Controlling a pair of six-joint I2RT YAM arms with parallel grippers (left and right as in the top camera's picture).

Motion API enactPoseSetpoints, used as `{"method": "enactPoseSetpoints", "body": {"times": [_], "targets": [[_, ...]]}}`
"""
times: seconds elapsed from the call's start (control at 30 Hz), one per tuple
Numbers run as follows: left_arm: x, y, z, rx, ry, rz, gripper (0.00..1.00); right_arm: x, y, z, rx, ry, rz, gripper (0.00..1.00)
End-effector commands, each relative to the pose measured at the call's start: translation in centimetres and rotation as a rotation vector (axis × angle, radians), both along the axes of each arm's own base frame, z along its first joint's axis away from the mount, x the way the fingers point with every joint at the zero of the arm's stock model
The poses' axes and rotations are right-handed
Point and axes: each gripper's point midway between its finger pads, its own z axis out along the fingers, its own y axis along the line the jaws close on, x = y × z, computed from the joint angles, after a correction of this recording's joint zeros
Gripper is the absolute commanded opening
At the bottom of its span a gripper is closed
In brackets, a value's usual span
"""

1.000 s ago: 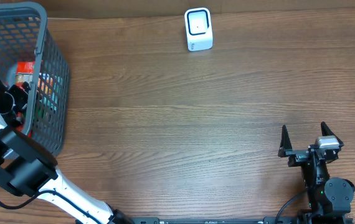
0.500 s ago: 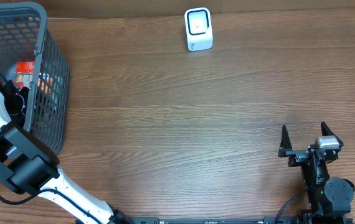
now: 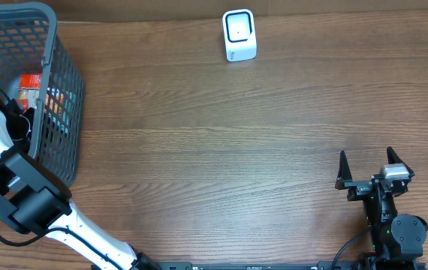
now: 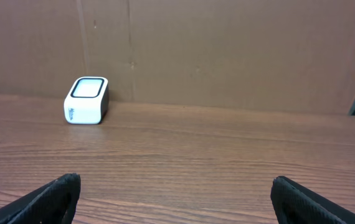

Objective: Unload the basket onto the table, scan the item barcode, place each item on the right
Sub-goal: 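Grasp the green-capped jar with the left gripper and lift it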

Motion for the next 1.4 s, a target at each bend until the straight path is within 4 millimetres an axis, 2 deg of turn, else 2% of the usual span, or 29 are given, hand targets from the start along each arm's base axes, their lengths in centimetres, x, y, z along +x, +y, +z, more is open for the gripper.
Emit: {"method": "enactPoseSetpoints", "body": {"times": [0.0, 0.17, 0.4, 0.53, 0.63, 0.77, 0.87, 0.97, 1.03, 1.1, 1.17, 1.27, 1.37], "targets": [[-0.7, 0.0, -0.9, 0.006, 0.048, -0.003, 0.69, 0.0, -0.1, -0.2, -0.004, -0.002, -0.002, 1.0], [-1.5, 0.4, -1.1, 0.025, 0.085, 0.025, 0.73, 0.0, -0.1, -0.2, -0.004, -0.002, -0.002, 1.0], [-2.0, -0.2, -2.6, 0.008, 0.104, 0.027, 0.71, 0.0, -0.1, -0.2, -0.004, -0.002, -0.002, 1.0], [-1.9, -0.1, -2.5, 0.011, 0.096, 0.047, 0.56, 0.0, -0.1, -0.2, -0.004, -0.002, -0.002, 1.0], [-1.7, 0.1, -2.0, 0.015, 0.088, 0.047, 0.56, 0.0, -0.1, -0.2, -0.004, -0.002, -0.002, 1.0], [-1.2, 0.5, 0.0, 0.027, 0.074, 0.047, 0.47, 0.0, -0.1, -0.2, -0.004, -0.002, -0.002, 1.0], [-0.5, 0.9, 2.8, 0.037, 0.042, 0.046, 0.36, 0.0, -0.1, -0.2, -0.004, -0.002, -0.002, 1.0], [0.6, 1.1, 7.0, 0.055, -0.024, 0.044, 0.27, 0.0, -0.1, -0.2, -0.004, -0.002, -0.002, 1.0], [1.0, 1.5, 10.5, 0.089, -0.071, 0.058, 0.26, 0.0, -0.1, -0.2, -0.004, -0.002, -0.002, 1.0], [1.3, 1.7, 14.7, 0.139, -0.139, 0.078, 0.27, 0.0, -0.1, -0.2, -0.004, -0.002, -0.002, 1.0], [1.5, 1.5, 17.8, 0.17, -0.2, 0.076, 0.27, 0.0, -0.1, -0.2, -0.004, -0.002, -0.002, 1.0], [1.7, 0.3, 22.5, 0.192, -0.319, 0.066, 0.26, 0.0, -0.1, -0.2, -0.004, -0.002, -0.002, 1.0], [1.7, -1.3, 25.9, 0.204, -0.412, 0.038, 0.25, 0.0, -0.1, -0.2, -0.004, -0.002, -0.002, 1.0]]}}
